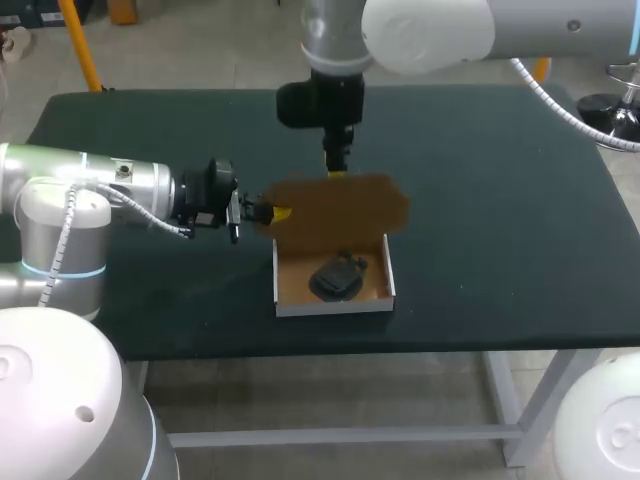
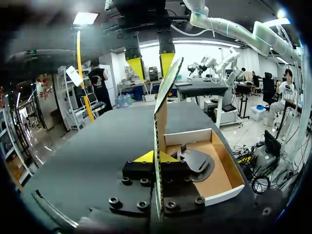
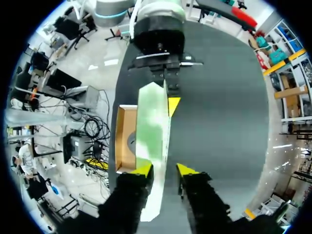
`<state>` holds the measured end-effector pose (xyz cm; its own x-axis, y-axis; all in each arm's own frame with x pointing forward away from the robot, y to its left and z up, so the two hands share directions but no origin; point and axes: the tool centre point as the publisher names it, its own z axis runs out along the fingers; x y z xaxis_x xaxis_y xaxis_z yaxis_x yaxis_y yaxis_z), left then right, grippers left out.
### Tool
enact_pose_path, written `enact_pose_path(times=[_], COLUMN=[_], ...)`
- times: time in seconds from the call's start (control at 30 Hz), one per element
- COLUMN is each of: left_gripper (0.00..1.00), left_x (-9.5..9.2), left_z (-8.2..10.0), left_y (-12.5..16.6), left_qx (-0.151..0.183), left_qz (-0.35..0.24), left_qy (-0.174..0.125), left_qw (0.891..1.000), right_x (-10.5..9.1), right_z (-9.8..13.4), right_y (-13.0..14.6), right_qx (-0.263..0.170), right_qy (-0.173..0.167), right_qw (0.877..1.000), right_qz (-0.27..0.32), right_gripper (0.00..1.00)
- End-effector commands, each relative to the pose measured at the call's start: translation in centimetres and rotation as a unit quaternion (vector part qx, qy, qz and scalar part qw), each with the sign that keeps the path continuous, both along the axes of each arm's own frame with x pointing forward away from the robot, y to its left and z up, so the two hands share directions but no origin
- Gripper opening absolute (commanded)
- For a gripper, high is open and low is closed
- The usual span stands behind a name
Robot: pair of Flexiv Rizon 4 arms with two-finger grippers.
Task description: Assemble the packaging by folding the flat box into shape, placing the metal phone stand inside, and closing the box properly
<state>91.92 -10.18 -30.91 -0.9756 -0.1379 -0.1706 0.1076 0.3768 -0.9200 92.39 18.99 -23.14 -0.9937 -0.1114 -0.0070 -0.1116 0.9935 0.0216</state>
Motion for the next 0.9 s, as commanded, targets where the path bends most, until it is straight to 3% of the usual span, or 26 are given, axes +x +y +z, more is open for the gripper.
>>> enact_pose_path(times=[0.03, 0.9], left_gripper=[0.0, 0.0], left_x=[0.0, 0.0], left_z=[-0.2, -0.2], left_y=[0.0, 0.0], left_qx=[-0.001, -0.001], left_qz=[0.001, 0.001], left_qy=[-0.001, -0.001], left_qw=[1.0, 1.0], right_x=[-0.4, -0.5], right_z=[-0.4, -2.0], right_y=[-0.2, 0.4], right_qx=[0.0, -0.004], right_qy=[-0.001, 0.012], right_qw=[1.0, 1.0], right_qz=[-0.001, 0.003], right_gripper=[0.34, 0.4])
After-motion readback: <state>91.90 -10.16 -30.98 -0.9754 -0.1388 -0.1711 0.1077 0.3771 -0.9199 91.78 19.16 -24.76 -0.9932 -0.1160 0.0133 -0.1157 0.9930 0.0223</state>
